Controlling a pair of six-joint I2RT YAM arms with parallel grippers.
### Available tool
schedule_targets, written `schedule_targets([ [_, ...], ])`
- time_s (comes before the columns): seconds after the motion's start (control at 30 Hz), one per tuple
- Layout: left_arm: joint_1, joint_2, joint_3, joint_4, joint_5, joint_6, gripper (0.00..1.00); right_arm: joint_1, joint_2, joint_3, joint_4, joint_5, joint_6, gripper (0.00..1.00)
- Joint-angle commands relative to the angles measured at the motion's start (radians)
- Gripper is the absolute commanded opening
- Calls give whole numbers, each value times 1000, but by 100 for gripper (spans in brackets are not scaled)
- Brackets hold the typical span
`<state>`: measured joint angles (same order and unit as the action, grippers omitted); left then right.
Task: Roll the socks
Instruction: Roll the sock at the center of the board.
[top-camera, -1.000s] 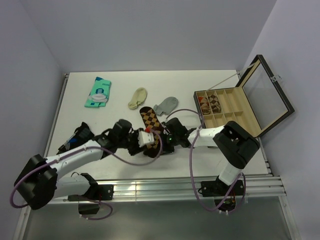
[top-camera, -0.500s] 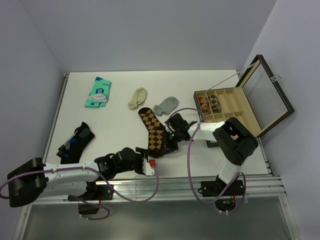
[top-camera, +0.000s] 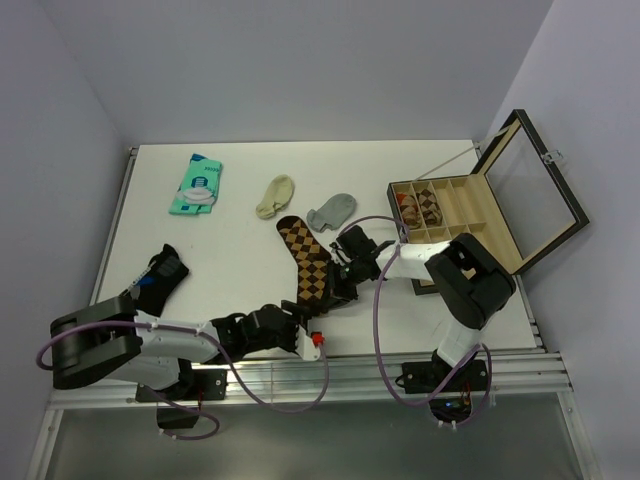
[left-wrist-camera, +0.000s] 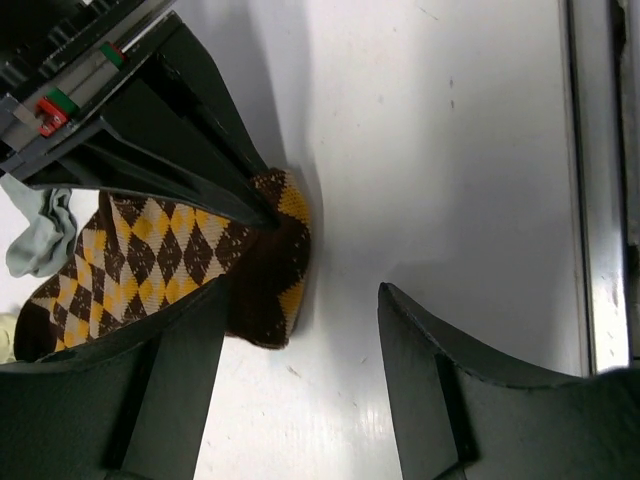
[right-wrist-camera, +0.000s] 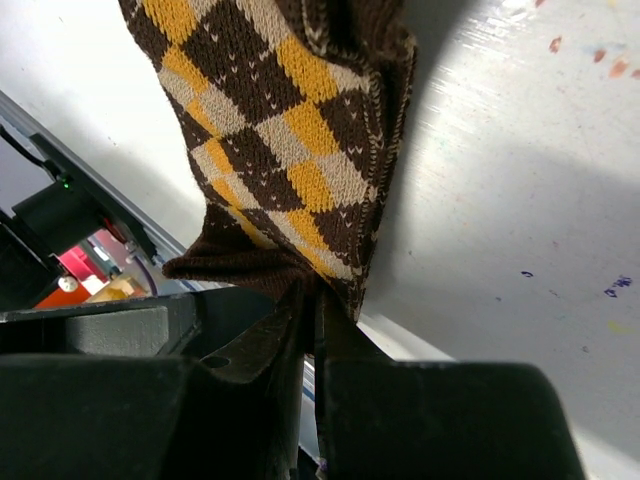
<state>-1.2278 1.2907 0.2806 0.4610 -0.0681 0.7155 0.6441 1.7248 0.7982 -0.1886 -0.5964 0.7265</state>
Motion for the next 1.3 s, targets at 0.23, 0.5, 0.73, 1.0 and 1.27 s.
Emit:
schedule_targets([
  [0.23, 79, 114, 113, 41, 79, 9, 61, -14, 2, -7, -68, 30, -50, 0],
  [0.5, 155, 162, 238, -174, 214, -10, 49, -23, -21, 7, -104, 26, -72, 0],
  [0.73, 165, 182, 344, -408, 303, 9, 34, -31, -41, 33, -126, 23, -81, 0],
  [1.0, 168, 242, 443, -630, 364, 1, 23, -31, -57, 62, -130, 14, -75, 0],
  [1.27, 241, 288, 545, -760, 467, -79, 8, -31, -136, 42, -66, 24, -18, 11],
])
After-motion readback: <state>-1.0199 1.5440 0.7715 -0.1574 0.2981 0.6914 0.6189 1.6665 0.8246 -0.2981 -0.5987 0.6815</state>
